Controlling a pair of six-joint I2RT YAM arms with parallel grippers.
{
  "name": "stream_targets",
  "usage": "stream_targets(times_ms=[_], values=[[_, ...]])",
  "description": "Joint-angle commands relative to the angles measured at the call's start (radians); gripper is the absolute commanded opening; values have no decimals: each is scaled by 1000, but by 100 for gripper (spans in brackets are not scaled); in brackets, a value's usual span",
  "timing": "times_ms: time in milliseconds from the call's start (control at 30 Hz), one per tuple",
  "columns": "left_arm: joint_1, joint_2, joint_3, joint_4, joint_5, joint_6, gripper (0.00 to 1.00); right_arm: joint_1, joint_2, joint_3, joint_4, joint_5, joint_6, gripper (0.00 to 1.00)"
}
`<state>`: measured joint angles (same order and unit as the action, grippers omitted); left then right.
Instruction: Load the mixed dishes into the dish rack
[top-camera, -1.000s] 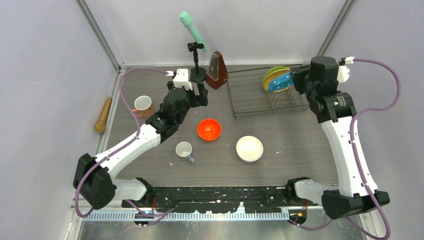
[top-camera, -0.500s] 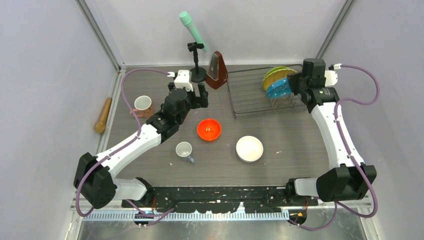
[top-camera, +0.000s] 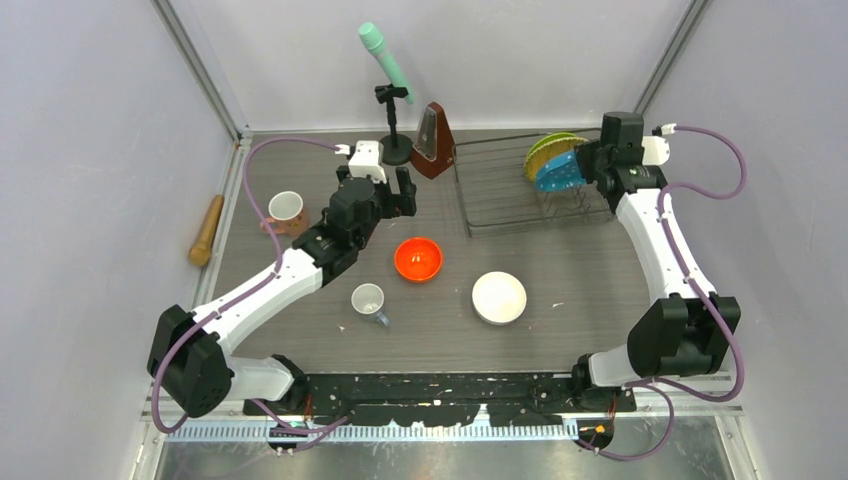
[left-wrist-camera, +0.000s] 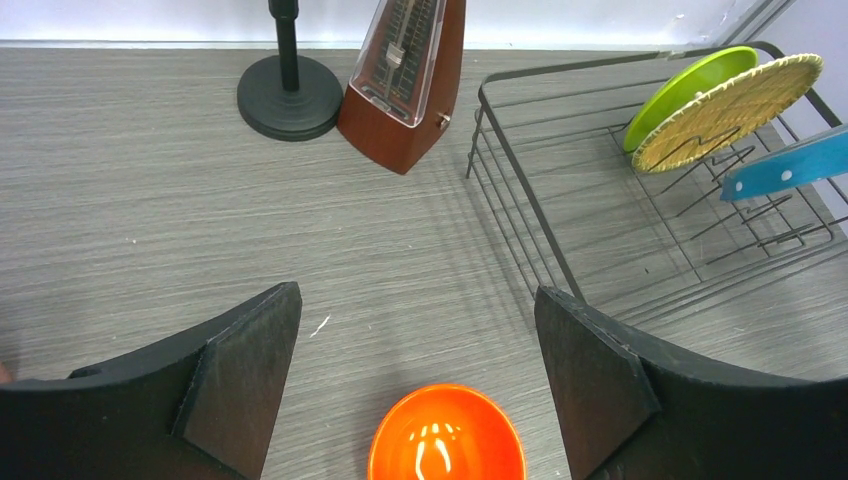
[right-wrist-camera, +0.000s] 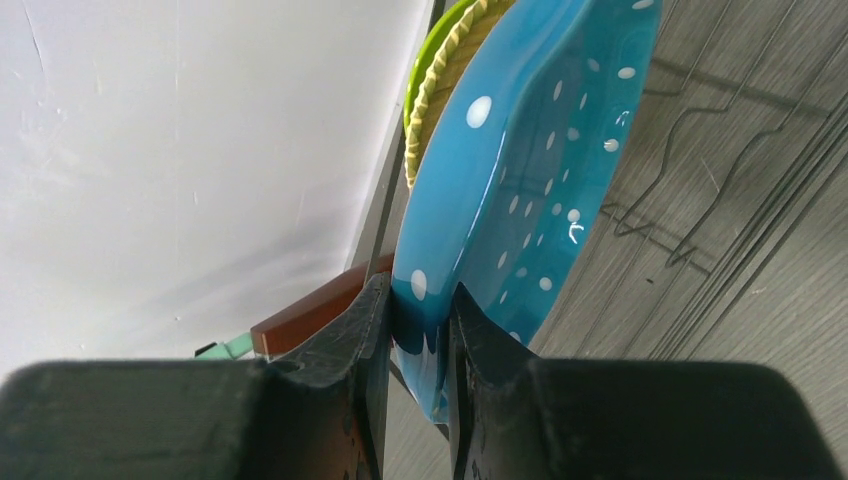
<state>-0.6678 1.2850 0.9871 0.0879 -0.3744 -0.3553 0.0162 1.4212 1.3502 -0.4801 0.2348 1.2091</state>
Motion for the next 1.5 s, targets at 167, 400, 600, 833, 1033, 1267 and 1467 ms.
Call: stream_targets(times_ms=[167, 400, 600, 833, 1033, 1267, 1467], values=[[-4, 2, 12, 16, -11, 10, 89, -34, 8, 57, 238, -2, -4, 0], [-3, 7, 13, 15, -15, 10, 89, -38, -6, 128, 202, -23, -14, 0], [-3, 16, 17, 13, -6, -12, 89, -38, -15, 157, 184, -12, -24, 0], [-3, 28, 34, -8, -4, -17, 89, -38, 30, 151, 193, -22, -8, 0], [-3, 20, 30, -14, -15, -10, 89, -38, 55, 127, 195, -15, -14, 0], [-3, 22, 26, -16, -17, -11, 89, -39, 68, 96, 195, 7, -33, 0], [-3, 20, 26, -19, -15, -13, 89, -38, 103, 87, 188, 16, -35, 0]])
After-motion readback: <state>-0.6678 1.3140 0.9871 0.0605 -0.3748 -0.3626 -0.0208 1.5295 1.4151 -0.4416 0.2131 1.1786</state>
